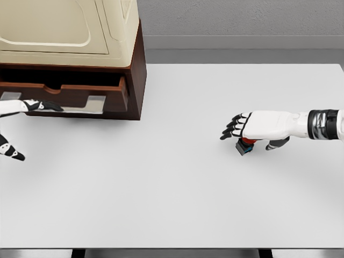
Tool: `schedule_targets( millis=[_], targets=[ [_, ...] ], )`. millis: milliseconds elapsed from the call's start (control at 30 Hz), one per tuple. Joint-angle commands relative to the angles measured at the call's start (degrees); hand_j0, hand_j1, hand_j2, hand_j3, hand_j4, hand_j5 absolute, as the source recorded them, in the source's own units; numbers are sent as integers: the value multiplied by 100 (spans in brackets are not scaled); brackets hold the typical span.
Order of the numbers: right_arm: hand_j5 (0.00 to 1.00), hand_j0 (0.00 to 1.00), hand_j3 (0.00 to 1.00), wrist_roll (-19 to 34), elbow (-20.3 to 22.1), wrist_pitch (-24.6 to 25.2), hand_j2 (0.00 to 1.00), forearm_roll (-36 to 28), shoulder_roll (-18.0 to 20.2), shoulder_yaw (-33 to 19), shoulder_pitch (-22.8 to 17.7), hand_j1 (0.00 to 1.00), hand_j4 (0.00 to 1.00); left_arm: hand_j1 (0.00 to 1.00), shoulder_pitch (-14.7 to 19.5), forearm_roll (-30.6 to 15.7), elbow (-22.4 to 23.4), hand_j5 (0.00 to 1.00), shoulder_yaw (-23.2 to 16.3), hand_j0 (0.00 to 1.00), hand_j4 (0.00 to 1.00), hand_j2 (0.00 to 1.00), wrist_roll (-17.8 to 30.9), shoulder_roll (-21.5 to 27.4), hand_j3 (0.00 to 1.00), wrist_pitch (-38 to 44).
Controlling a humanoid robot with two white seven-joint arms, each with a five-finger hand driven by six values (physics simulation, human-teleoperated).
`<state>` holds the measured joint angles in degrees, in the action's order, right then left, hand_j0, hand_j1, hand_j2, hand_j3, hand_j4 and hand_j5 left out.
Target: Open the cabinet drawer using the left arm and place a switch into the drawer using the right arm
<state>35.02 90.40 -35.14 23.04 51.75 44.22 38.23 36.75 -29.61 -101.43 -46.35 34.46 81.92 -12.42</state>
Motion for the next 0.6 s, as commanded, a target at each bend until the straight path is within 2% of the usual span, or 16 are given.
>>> schedule_targets(
  millis=[0,567],
  targets=[
    [100,100,100,-2,-23,14,100,-27,-7,26,0,100,100,100,-1,315,53,100,-58,100,100,100,54,131,100,-138],
    [100,100,100,-2,-102,14,100,43,-7,61,53,100,100,100,-1,297,44,100,-559,100,100,100,54,606,100,-1052]
  ],
)
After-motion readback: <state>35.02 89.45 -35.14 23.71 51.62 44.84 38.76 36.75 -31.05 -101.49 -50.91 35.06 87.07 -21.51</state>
